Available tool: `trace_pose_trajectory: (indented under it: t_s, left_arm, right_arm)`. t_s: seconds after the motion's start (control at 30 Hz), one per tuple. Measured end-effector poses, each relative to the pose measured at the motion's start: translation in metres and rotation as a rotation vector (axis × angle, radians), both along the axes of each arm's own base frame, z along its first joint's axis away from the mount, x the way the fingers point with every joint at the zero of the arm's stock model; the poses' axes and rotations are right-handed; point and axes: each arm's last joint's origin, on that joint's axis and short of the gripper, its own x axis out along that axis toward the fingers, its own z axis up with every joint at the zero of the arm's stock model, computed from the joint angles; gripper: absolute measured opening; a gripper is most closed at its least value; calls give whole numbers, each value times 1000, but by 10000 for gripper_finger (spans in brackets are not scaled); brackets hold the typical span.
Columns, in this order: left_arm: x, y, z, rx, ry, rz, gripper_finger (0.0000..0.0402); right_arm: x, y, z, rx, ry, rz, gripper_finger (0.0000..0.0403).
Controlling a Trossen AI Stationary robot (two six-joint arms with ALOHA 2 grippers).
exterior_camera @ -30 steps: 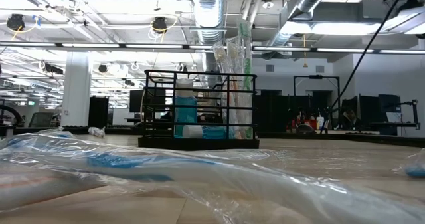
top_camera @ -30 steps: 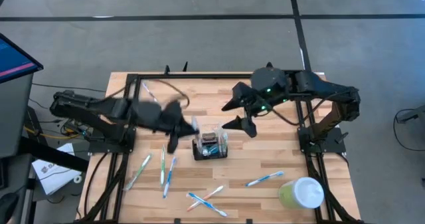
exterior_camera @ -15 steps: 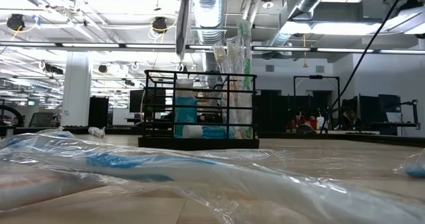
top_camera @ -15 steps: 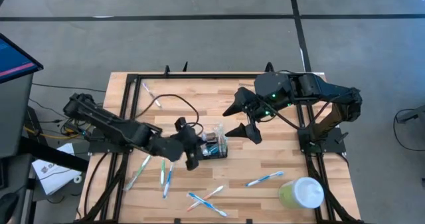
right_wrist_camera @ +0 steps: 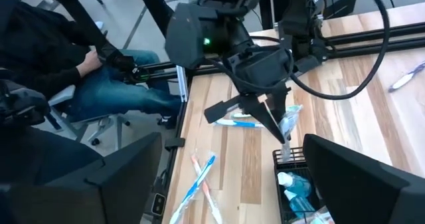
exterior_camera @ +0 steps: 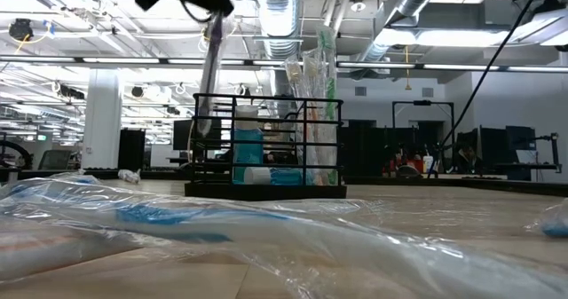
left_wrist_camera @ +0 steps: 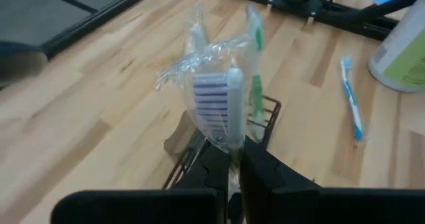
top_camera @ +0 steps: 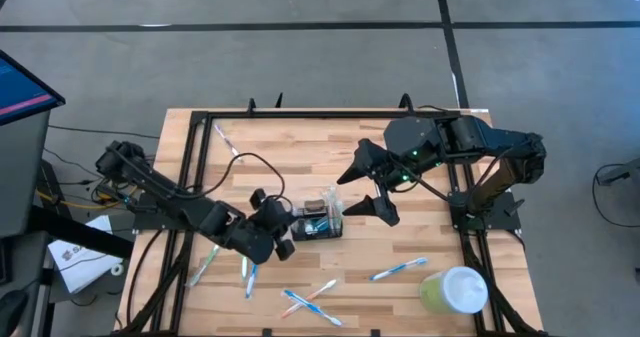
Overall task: Pick & Place toothbrushing station
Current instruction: Put the right purple toothbrush into the bottom left section of the mesh organizer
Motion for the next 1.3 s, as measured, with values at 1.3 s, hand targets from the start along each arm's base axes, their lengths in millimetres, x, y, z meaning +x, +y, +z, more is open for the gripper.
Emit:
trace_pose_trajectory:
  t_s: [1.3]
  left_arm:
    - [-13, 12, -61, -44, -37, -18, 67]
  right_arm:
    - [6, -4, -1, -40, -18, -80, 351]
